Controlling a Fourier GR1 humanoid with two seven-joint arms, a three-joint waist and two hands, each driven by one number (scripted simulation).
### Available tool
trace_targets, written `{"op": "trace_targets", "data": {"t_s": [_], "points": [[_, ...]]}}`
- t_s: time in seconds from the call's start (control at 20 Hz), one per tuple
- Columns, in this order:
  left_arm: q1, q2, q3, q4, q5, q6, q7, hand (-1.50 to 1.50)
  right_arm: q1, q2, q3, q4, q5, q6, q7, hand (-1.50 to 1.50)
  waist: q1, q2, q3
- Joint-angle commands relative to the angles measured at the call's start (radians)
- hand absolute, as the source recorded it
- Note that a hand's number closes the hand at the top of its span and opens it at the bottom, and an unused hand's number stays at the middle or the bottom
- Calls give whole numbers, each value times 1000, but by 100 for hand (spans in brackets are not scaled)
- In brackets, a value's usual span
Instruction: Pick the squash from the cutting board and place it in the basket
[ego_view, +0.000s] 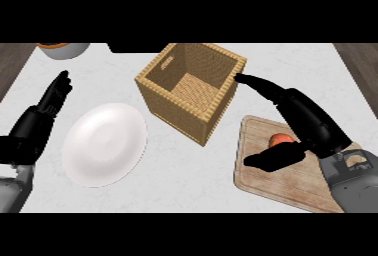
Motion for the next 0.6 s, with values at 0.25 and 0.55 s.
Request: {"op": "trace_targets", "data": {"t_s": [0.25, 0.55], "points": [[-27, -17, -3, 25, -10, -10, 1, 0, -232, -302, 43, -15, -193, 586, 219, -150, 18, 8, 2], [8, -22, 21, -6, -16, -31, -8, 0, -309, -310, -14, 80, -335, 792, 311, -150, 26, 9, 6]]}}
